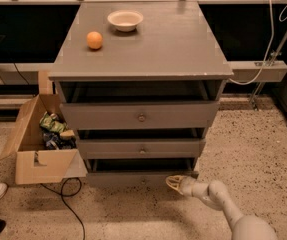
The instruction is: Close bottom drawer
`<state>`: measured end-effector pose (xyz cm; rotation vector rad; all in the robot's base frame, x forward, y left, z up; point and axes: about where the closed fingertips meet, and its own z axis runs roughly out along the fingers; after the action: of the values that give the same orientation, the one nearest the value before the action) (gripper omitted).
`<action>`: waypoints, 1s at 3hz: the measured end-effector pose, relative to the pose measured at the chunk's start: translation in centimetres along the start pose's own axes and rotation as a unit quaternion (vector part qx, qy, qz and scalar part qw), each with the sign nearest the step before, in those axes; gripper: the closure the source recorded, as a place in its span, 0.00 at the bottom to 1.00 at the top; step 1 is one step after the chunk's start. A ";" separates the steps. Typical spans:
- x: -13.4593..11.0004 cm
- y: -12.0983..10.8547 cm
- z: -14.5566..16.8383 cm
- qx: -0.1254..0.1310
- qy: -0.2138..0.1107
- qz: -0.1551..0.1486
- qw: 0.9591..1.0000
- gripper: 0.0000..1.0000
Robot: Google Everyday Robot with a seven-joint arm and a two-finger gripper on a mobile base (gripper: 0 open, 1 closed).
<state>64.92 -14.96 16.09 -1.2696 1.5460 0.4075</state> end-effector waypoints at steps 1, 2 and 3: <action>0.6 -2.1 0.2 0.028 -0.009 0.008 1.000 1.00; 0.9 -3.1 0.3 0.038 -0.013 0.013 0.999 1.00; 1.2 -3.9 0.5 0.045 -0.017 0.018 0.999 1.00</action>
Offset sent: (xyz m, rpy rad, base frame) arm 0.0463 -0.0292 -0.0012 0.0538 -0.0382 -0.0991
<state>68.66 -16.64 16.18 -1.1623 1.5426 0.3764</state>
